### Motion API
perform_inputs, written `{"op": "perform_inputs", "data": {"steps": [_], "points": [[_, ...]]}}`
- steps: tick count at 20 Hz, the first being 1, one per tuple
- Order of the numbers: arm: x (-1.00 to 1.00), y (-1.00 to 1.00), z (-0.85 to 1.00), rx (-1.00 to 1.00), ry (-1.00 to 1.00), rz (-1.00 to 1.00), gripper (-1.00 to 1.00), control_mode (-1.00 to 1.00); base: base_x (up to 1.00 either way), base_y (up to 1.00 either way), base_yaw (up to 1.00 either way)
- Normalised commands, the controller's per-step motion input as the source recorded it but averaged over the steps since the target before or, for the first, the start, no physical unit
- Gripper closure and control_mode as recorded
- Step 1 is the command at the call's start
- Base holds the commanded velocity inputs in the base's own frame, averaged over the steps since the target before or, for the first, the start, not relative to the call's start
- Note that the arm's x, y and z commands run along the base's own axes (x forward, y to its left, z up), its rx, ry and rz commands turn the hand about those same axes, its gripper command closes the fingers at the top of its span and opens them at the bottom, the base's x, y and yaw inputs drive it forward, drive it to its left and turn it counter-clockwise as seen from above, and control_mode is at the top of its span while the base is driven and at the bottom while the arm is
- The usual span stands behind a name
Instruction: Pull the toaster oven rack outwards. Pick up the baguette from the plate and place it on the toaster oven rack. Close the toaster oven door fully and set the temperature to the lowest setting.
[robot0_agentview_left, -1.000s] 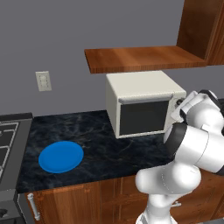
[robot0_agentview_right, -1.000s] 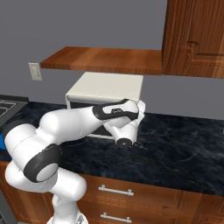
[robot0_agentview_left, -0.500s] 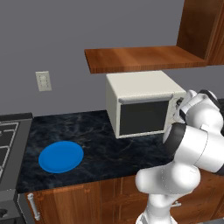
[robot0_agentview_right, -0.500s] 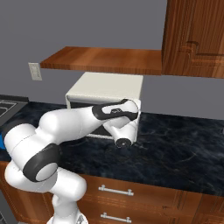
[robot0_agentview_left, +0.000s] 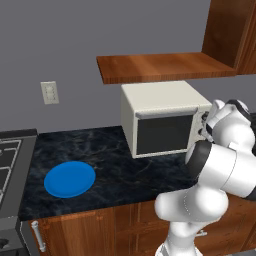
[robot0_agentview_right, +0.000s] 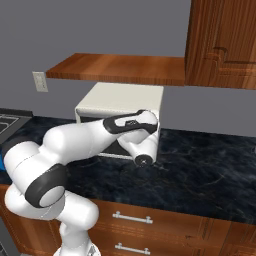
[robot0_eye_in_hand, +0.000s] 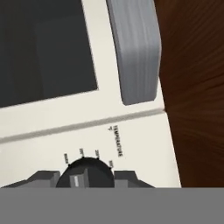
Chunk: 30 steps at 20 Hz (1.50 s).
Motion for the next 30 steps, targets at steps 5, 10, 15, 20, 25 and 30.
{"op": "perform_inputs", "data": {"steps": [5,10,15,20,25,30], "points": [[0.0,-0.03,0.03,-0.28,0.0,0.0,1.0,-1.0,0.0,0.0,0.0],[0.0,-0.02,0.04,-0.32,0.0,0.0,1.0,-1.0,0.0,0.0,0.0],[0.0,-0.01,0.0,-0.29,-0.01,0.04,1.0,-1.0,0.0,0.0,0.0],[0.0,-0.06,0.0,-0.27,-0.03,0.07,1.0,-1.0,0.0,0.0,0.0],[0.0,-0.01,0.03,-0.31,-0.06,0.07,1.0,-1.0,0.0,0.0,0.0],[0.0,0.0,0.02,-0.39,-0.16,0.07,1.0,-1.0,0.0,0.0,0.0]]}}
